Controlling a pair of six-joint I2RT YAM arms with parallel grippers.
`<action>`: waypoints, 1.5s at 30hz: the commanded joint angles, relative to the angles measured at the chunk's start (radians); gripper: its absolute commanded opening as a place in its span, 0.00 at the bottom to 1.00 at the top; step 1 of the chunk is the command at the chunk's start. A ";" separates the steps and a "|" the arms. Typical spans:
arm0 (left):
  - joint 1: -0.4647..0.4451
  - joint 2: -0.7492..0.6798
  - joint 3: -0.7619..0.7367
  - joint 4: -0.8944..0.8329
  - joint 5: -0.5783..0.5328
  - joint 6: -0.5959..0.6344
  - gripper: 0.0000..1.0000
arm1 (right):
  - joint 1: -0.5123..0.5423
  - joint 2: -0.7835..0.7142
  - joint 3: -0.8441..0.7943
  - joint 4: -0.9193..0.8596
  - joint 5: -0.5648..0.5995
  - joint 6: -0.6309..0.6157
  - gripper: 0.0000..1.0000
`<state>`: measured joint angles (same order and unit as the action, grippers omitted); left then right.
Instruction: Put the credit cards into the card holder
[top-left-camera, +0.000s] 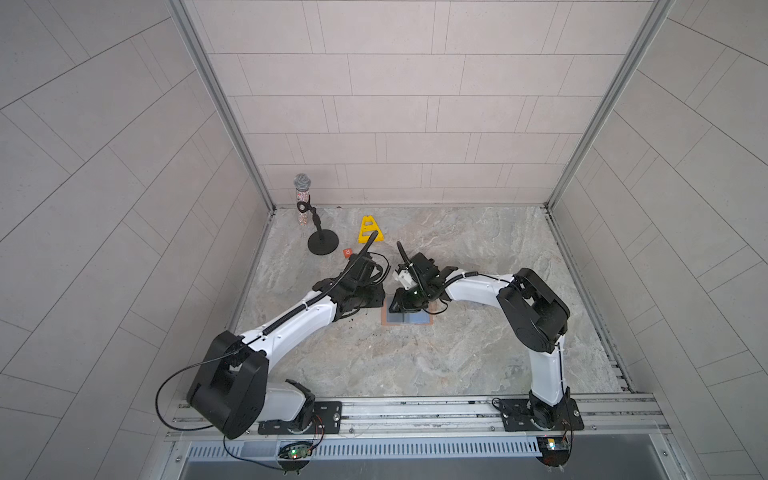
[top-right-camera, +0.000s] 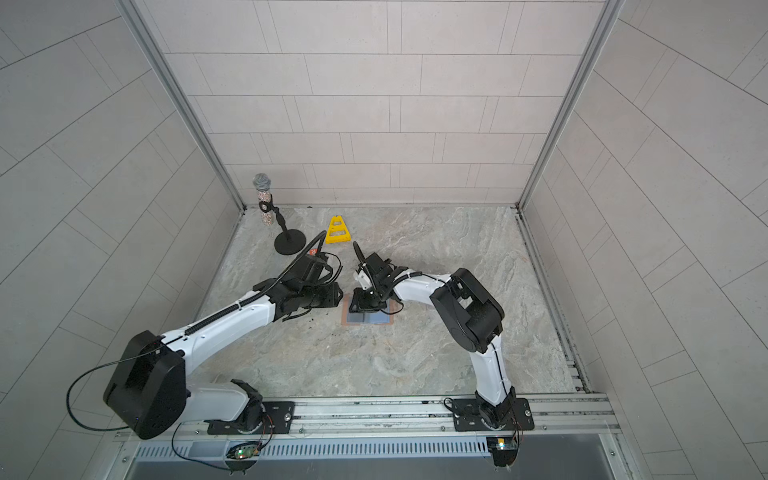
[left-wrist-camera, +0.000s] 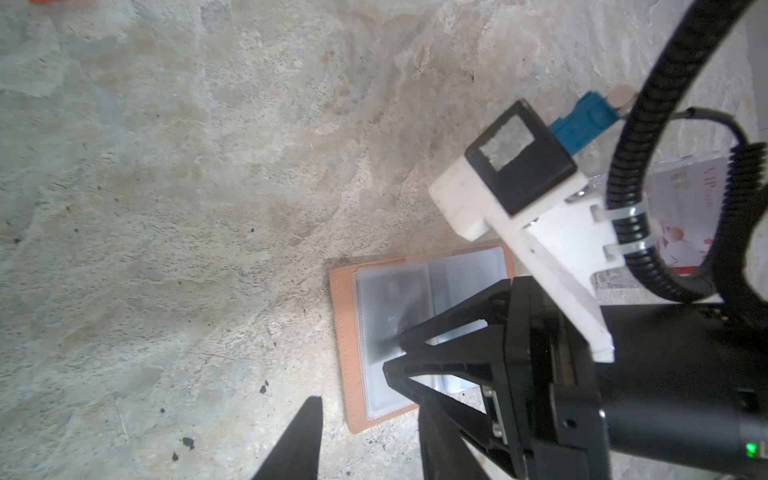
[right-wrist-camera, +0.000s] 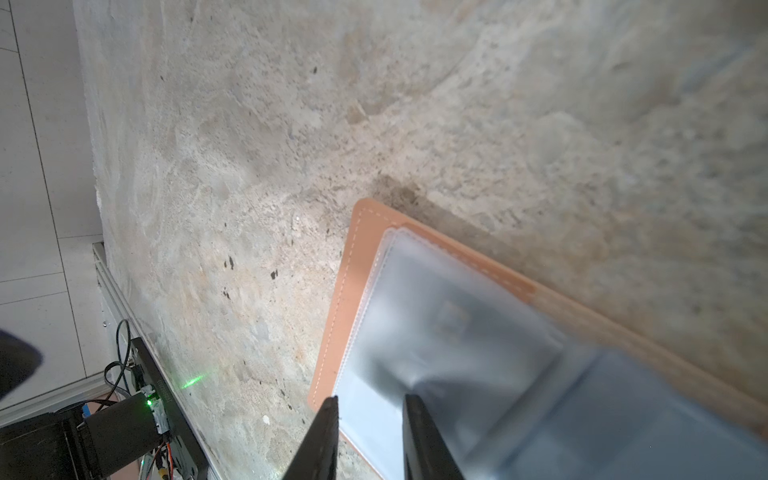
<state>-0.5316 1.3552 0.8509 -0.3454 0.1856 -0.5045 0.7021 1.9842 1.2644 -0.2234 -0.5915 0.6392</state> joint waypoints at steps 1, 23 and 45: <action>0.005 -0.020 0.045 0.006 0.086 -0.006 0.44 | 0.008 -0.114 -0.002 -0.027 0.029 -0.035 0.29; -0.183 0.389 0.484 -0.004 0.270 -0.057 0.47 | -0.500 -0.617 -0.185 -0.462 0.311 -0.330 0.29; -0.261 0.906 1.015 -0.138 0.302 -0.139 0.51 | -0.672 -0.408 -0.128 -0.505 0.202 -0.446 0.37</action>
<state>-0.7921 2.2307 1.8156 -0.4500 0.4679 -0.6289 0.0311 1.5707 1.1130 -0.6941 -0.3584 0.2226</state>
